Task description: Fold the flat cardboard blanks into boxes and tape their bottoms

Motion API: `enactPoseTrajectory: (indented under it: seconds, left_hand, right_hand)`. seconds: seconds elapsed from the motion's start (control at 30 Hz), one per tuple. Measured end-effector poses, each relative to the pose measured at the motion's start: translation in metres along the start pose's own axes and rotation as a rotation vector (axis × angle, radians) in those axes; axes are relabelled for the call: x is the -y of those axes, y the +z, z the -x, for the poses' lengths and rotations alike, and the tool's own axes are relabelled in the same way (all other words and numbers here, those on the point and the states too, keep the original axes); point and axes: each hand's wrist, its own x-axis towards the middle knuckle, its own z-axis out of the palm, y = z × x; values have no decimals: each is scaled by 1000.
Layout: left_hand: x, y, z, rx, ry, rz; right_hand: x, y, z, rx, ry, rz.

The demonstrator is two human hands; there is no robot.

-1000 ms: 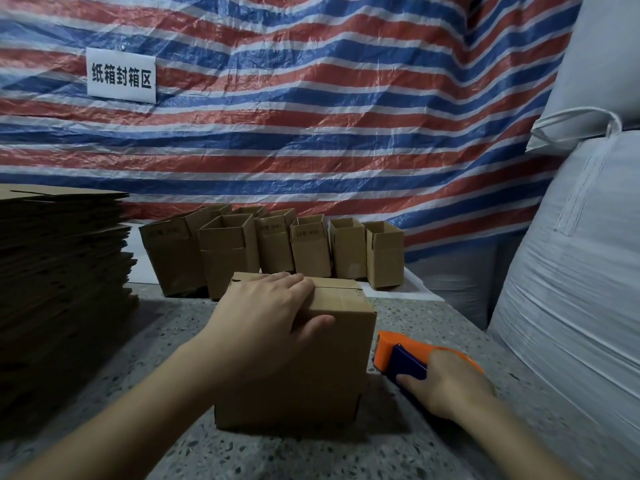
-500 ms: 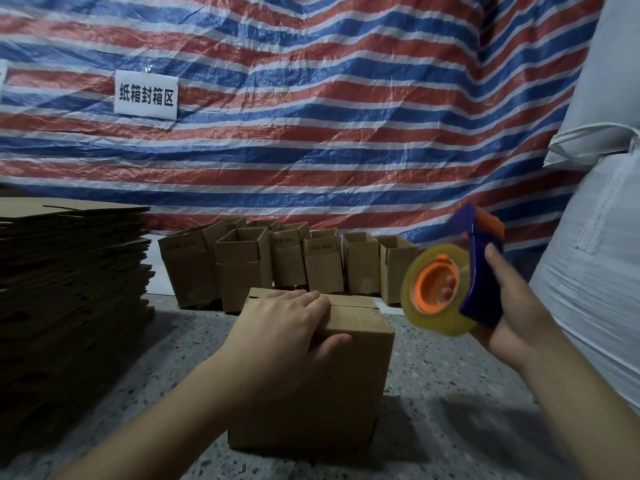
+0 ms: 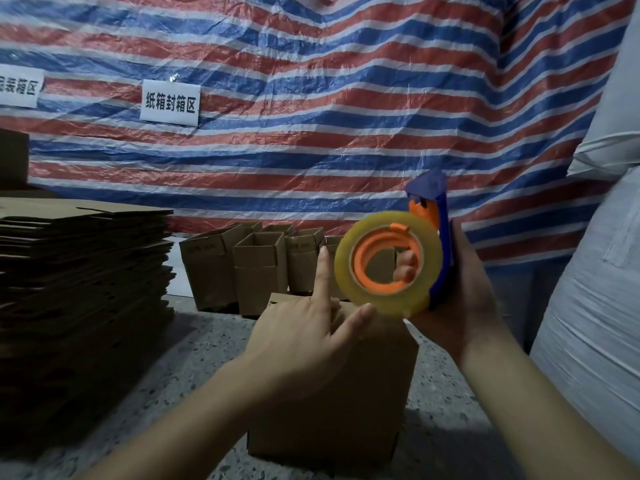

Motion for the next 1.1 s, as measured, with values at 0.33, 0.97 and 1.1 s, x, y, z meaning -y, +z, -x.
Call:
enactPoseTrajectory:
  seconds: [0.33, 0.97, 1.1]
  left_hand:
    - [-3, 0, -2, -41, -48, -45]
    - [-6, -7, -4, 12, -107, 102]
    - [-1, -14, -11, 59, -165, 241]
  right_hand:
    - [-1, 10, 1, 36, 62, 194]
    - [52, 39, -17, 84, 251, 774]
    - [70, 37, -35, 28, 366, 833]
